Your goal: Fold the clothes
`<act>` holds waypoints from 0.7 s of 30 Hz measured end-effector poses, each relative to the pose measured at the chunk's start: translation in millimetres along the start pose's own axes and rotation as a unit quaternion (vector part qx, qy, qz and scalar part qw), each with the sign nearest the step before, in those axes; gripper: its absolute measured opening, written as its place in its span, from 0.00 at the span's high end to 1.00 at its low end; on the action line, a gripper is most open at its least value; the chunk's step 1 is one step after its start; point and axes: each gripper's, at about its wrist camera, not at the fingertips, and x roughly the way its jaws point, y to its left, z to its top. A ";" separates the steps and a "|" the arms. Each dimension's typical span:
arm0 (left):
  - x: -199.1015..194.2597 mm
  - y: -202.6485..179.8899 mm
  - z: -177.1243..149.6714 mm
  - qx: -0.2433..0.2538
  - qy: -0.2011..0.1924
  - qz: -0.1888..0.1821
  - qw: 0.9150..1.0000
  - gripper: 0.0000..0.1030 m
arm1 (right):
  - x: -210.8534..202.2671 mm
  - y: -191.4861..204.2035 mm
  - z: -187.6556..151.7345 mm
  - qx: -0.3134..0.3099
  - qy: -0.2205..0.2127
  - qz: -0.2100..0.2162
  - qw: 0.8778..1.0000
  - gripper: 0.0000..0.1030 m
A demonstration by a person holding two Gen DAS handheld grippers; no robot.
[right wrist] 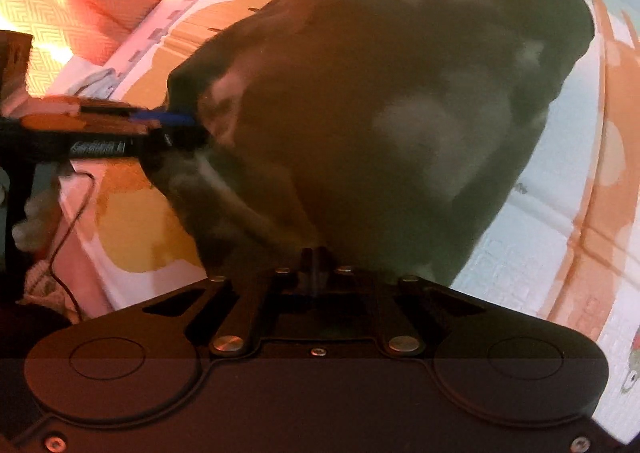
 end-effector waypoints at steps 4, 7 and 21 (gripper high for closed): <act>-16.5 10.5 10.0 -0.031 -0.022 -0.021 0.999 0.81 | -11.8 -5.7 5.4 0.026 -0.011 0.037 0.999 0.99; -38.7 -2.1 17.2 -0.014 -0.069 -0.028 0.997 0.47 | -44.9 -11.0 14.0 0.027 -0.068 0.051 0.996 0.96; -19.7 -93.7 53.3 0.061 -0.091 -0.259 0.960 0.44 | -38.3 -59.6 90.6 0.044 -0.129 0.024 0.990 1.00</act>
